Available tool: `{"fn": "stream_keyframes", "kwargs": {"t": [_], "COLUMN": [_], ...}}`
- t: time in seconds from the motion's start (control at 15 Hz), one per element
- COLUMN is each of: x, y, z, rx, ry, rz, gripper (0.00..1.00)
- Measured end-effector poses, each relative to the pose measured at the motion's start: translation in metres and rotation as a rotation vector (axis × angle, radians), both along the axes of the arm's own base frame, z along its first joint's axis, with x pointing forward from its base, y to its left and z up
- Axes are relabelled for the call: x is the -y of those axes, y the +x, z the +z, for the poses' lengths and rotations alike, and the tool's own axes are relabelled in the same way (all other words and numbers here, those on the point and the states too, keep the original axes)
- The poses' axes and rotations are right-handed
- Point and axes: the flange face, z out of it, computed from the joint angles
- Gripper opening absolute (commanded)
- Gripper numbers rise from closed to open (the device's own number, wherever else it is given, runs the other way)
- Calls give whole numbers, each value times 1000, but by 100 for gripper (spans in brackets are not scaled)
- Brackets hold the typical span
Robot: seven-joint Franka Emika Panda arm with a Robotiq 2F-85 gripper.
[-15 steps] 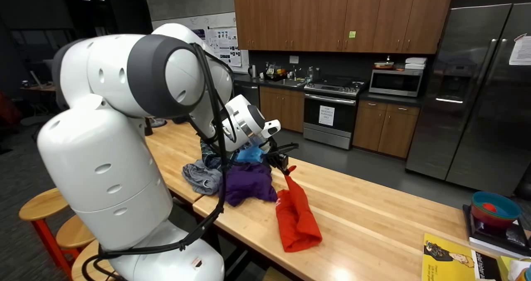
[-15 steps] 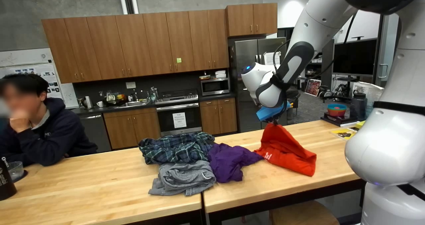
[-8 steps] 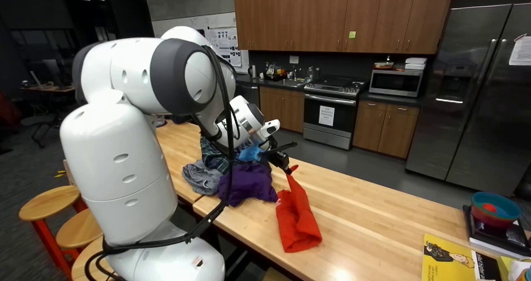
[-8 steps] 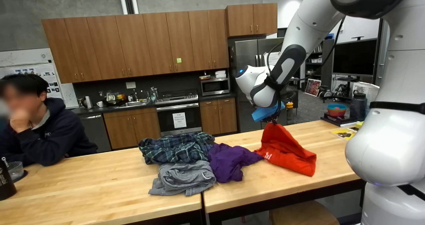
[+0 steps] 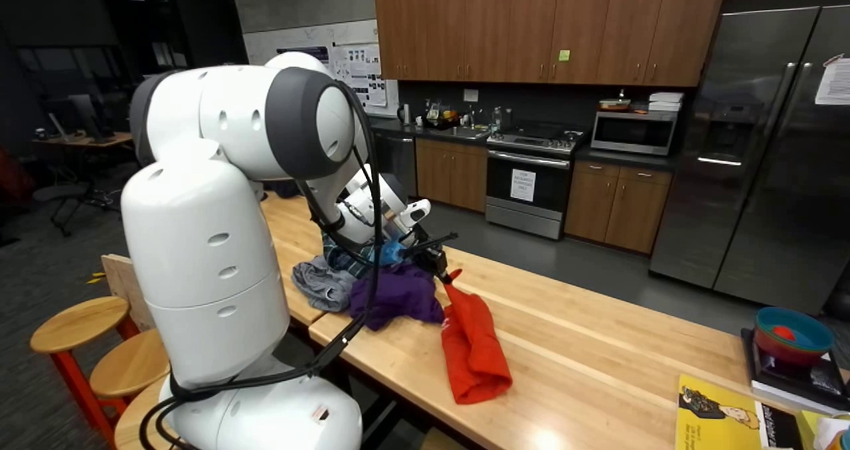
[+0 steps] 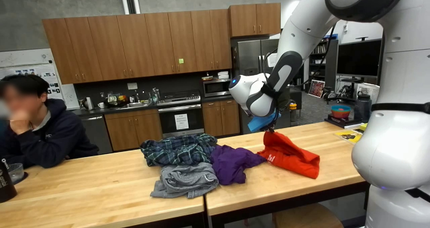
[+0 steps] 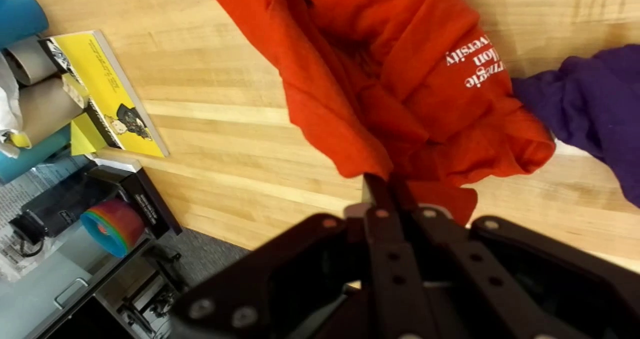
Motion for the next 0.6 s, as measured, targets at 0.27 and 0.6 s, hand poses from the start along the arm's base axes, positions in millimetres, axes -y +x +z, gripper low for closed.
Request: {"fn": "stream_keyframes", "kwargs": {"t": [0.27,0.6], "x": [-6,-12], "y": [-2,-10], "z": [-3,-11], "rx": [-4,-25], "ry": [-8,-15], "rz": [3,23], "gripper": [1,1]}}
